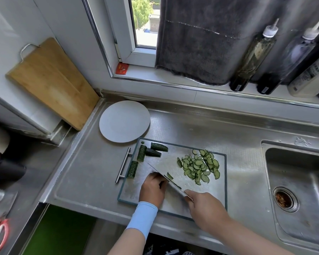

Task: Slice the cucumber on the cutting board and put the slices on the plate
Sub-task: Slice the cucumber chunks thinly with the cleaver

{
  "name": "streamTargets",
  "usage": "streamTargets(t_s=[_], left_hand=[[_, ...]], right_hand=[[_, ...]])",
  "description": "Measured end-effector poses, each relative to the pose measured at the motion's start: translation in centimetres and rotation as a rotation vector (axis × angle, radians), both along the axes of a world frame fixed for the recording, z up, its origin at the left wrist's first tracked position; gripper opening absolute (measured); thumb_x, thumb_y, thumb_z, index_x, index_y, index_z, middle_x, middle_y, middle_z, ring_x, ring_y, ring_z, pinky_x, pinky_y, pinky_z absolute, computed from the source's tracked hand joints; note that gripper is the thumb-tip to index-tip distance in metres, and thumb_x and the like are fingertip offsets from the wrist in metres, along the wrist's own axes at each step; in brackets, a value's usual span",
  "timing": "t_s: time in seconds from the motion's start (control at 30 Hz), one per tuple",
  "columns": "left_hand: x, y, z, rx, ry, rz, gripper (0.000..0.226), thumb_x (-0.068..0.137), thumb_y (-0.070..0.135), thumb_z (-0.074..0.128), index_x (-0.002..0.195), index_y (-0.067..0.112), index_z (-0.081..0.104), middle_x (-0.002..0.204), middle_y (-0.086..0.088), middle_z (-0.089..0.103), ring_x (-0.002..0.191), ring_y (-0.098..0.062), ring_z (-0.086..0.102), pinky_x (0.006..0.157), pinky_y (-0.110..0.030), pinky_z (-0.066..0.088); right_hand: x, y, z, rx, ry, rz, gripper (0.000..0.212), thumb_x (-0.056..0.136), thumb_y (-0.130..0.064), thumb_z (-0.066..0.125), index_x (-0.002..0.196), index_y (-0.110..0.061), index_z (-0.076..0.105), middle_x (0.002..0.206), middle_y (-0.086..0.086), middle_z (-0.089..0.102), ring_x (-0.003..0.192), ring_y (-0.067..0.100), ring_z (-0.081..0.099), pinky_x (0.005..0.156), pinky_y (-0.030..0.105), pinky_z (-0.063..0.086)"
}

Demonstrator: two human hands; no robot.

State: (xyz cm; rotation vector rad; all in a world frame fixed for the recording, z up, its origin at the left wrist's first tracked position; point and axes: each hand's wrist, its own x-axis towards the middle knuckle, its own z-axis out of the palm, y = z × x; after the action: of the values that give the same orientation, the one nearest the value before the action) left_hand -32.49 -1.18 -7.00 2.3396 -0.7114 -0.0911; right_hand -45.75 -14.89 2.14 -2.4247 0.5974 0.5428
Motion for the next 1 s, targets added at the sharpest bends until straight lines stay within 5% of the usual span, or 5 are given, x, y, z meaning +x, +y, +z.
streamTargets(t_s=[0.1,0.3,0.57,0.73,1.0], left_hand=[[0.0,-0.1,-0.1,-0.028,0.02,0.021,0.021,0.064,-0.001,0.083,0.074,0.016,0.075,0.082,-0.002,0.068,0.079,-0.015,0.057,0.072,-0.009,0.034],[-0.1,0.1,-1.1,-0.051,0.059,0.03,0.018,0.068,0.002,0.082,0.078,0.016,0.075,0.081,0.001,0.066,0.077,-0.014,0.057,0.07,-0.014,0.041],[-0.2,0.3,-1.3,-0.054,0.001,-0.01,0.019,0.069,0.0,0.08,0.083,0.012,0.076,0.087,-0.001,0.067,0.085,-0.017,0.057,0.078,-0.013,0.041],[-0.3,0.2,-1.1,-0.044,0.009,0.025,0.018,0.07,0.003,0.082,0.081,0.016,0.075,0.085,-0.001,0.067,0.081,-0.018,0.059,0.073,-0.022,0.049],[-0.3,0.2,-0.5,-0.032,-0.026,0.03,0.023,0.063,-0.003,0.081,0.075,0.016,0.074,0.082,-0.003,0.068,0.077,-0.02,0.061,0.071,-0.016,0.042]], right_hand=[[0.3,0.2,-0.2,0.024,0.004,-0.032,0.014,0.095,-0.021,0.04,0.089,-0.024,0.053,0.072,0.002,0.059,0.067,0.021,0.051,0.058,0.03,0.04],[2.7,0.6,-1.1,0.063,0.037,-0.039,0.026,0.096,-0.021,0.039,0.074,-0.033,0.046,0.069,-0.005,0.054,0.07,0.022,0.051,0.057,0.03,0.039],[4.0,0.8,-1.2,0.062,0.013,-0.014,0.021,0.099,-0.026,0.039,0.081,-0.032,0.048,0.075,-0.005,0.056,0.075,0.023,0.051,0.065,0.032,0.043],[3.0,0.6,-1.2,0.035,-0.024,-0.012,0.017,0.097,-0.027,0.039,0.087,-0.027,0.053,0.076,-0.003,0.062,0.075,0.025,0.056,0.064,0.035,0.046],[0.5,0.1,-0.6,-0.002,-0.034,0.004,0.014,0.099,-0.027,0.039,0.09,-0.026,0.05,0.073,0.0,0.06,0.07,0.023,0.053,0.066,0.034,0.048]])
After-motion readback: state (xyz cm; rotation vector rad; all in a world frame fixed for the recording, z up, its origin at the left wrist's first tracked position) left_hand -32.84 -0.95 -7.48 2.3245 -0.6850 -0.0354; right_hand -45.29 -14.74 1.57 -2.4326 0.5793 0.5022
